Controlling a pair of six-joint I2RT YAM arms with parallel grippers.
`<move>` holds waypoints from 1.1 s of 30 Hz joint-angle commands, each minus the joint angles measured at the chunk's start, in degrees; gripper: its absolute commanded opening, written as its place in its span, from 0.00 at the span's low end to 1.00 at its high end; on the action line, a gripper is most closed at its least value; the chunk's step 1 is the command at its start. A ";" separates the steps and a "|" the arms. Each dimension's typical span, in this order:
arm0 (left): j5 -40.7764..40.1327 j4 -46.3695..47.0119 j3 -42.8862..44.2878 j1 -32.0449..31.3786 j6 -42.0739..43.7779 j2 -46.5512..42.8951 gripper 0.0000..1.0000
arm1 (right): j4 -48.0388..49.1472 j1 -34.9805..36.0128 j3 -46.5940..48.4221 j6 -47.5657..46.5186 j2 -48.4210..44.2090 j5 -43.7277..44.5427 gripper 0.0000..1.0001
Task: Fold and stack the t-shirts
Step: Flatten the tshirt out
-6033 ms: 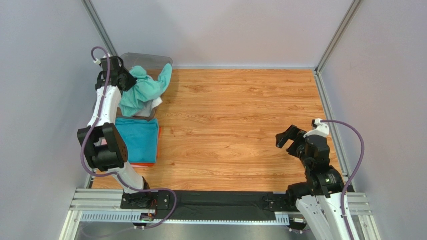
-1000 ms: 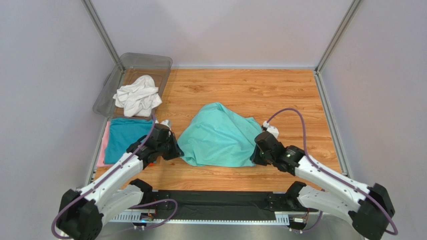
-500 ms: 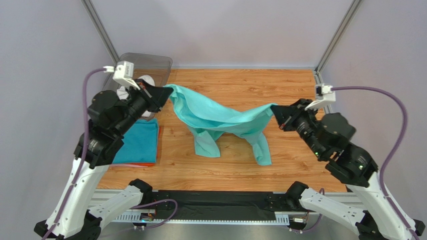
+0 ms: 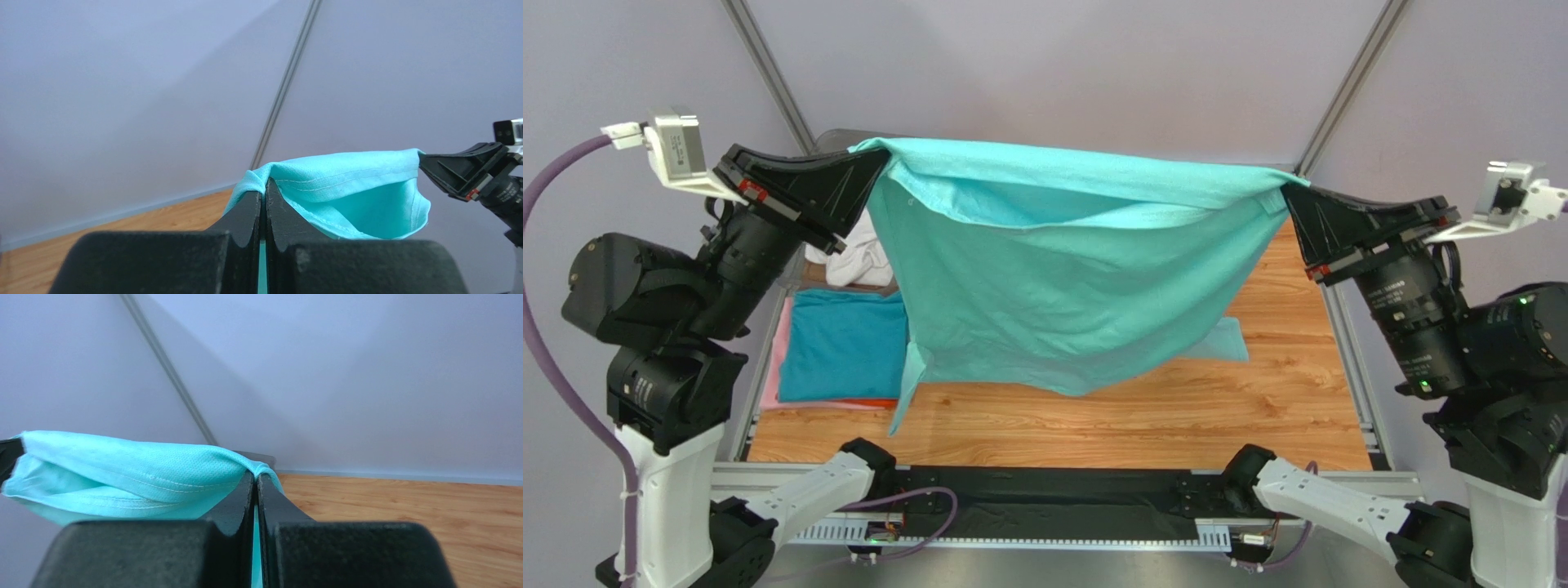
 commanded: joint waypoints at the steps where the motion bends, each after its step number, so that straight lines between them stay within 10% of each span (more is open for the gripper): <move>1: -6.21 -0.02 0.23 -0.02 3.71 6.76 0.00 | 1.13 0.10 0.83 -8.68 6.05 11.49 0.00; 5: -9.67 -1.60 2.94 3.12 4.07 15.20 0.00 | 3.07 -7.94 1.35 -12.74 14.03 10.76 0.00; 11: 0.33 1.20 16.18 10.68 2.13 32.95 0.00 | 9.04 -28.53 7.47 -7.82 27.64 -15.34 0.00; 19: 6.94 0.24 36.98 12.37 2.39 44.67 0.00 | 2.64 -33.65 32.11 -10.54 39.99 -22.47 0.00; 25: 8.61 2.78 21.45 12.37 3.97 33.19 0.00 | 1.32 -33.83 19.31 -12.74 28.51 -24.68 0.00; 33: 11.77 7.89 -28.90 12.02 1.87 9.28 0.00 | -6.66 -33.74 -14.61 -5.83 10.82 -27.23 0.00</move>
